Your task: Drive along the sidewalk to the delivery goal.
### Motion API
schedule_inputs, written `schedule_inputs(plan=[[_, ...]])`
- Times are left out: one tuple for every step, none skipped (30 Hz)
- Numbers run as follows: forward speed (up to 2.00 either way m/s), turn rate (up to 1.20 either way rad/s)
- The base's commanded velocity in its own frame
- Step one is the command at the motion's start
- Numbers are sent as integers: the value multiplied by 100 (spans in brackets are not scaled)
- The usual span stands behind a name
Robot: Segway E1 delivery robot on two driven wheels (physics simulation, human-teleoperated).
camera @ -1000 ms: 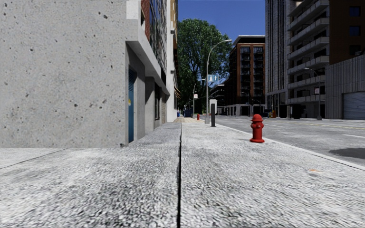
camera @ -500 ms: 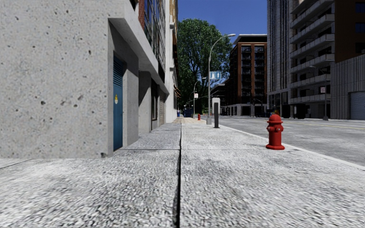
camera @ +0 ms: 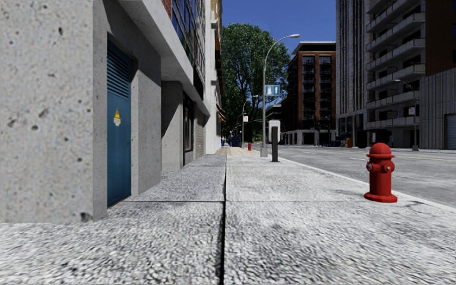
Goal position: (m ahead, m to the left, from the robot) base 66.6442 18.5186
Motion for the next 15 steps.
schedule_inputs(plan=[[200, 0], [200, 0], [200, 0], [200, 0], [200, 0], [200, 0], [200, 0], [200, 0], [200, 0], [200, 0], [200, 0], [200, 0], [200, 0], [200, 0], [200, 0]])
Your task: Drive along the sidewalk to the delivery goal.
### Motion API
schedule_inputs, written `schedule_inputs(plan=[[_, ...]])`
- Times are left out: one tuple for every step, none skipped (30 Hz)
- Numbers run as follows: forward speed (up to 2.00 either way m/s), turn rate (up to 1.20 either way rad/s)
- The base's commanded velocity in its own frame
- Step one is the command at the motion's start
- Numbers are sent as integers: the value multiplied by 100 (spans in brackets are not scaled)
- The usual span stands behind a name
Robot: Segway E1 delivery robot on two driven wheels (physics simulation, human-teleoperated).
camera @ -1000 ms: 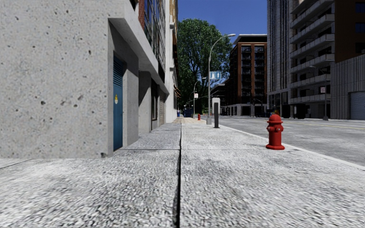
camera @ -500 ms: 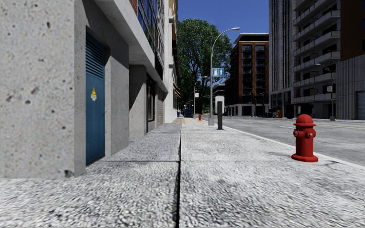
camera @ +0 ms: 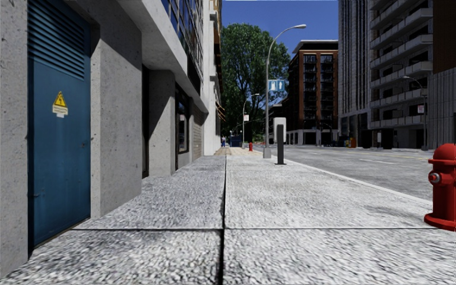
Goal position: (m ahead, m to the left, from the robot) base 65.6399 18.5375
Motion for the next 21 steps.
schedule_inputs(plan=[[200, 0], [200, 0], [200, 0], [200, 0], [200, 0], [200, 0], [200, 0], [200, 0], [200, 0], [200, 0], [200, 0], [200, 0], [200, 0], [200, 0], [200, 0], [200, 0], [200, 0], [200, 0], [200, 0], [200, 0], [200, 0]])
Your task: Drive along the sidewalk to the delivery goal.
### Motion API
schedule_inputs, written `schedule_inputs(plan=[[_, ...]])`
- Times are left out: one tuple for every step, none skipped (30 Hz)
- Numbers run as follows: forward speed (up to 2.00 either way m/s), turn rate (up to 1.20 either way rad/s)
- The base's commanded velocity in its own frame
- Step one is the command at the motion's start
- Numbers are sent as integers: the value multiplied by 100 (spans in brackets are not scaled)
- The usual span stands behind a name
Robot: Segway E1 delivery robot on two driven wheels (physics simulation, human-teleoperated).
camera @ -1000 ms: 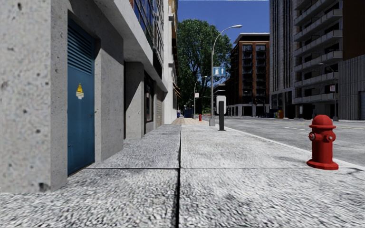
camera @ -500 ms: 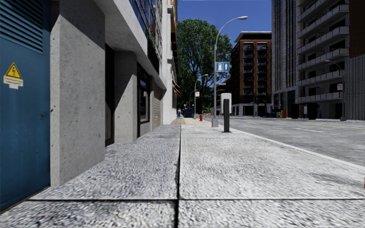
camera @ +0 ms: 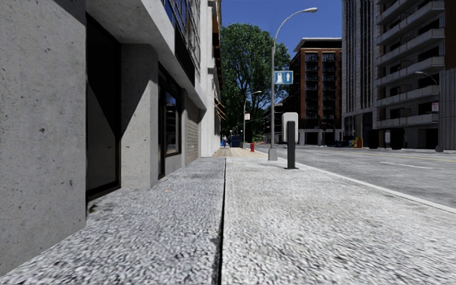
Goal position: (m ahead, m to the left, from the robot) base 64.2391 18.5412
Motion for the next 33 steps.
schedule_inputs(plan=[[200, 0], [200, 0], [200, 0], [200, 0], [200, 0], [200, 0], [200, 0], [200, 0], [200, 0], [200, 0], [200, 0], [200, 0], [200, 0], [200, 0], [200, 0], [200, 0], [200, 0], [200, 0], [200, 0], [200, 0], [200, 0], [200, 0], [200, 0], [200, 0], [200, 0], [200, 0], [200, 0], [200, 0], [200, 0], [200, 0], [200, 0], [200, 0], [200, 0]])
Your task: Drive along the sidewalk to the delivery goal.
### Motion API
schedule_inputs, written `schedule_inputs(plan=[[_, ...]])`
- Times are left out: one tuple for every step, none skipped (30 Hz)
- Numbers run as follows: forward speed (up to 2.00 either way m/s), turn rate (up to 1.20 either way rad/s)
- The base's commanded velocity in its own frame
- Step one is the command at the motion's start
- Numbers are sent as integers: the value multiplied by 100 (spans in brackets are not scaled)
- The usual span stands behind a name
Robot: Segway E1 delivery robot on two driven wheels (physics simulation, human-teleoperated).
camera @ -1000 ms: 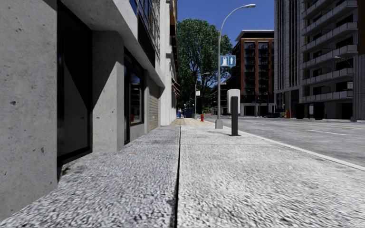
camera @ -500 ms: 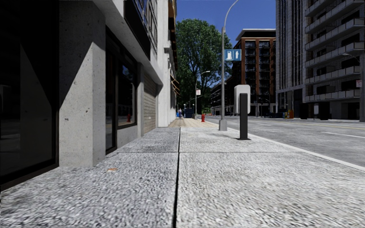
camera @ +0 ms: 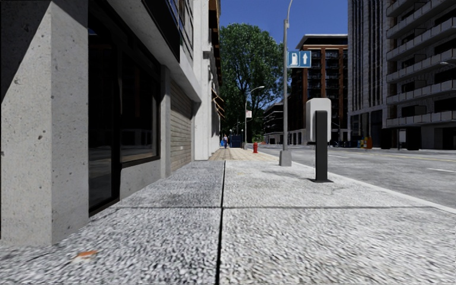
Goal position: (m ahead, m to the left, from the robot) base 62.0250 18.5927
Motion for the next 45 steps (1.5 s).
schedule_inputs(plan=[[200, 0], [200, 0], [200, 0], [200, 0], [200, 0], [200, 0], [200, 0], [200, 0], [200, 0], [200, 0], [200, 0], [200, 0], [200, 0], [200, 0], [200, 0], [200, 0], [200, 0], [200, 0], [200, 0], [200, 0], [200, 0], [200, 0], [200, 0], [200, 0], [200, 0], [200, 0], [200, 0], [200, 0], [200, 0], [200, 0], [200, 0], [200, 0], [200, 0], [200, 0], [200, 0], [200, 0], [200, 0], [200, 0], [200, 0], [200, 0], [200, 0], [200, 0], [200, 0], [200, 0], [200, 0]])
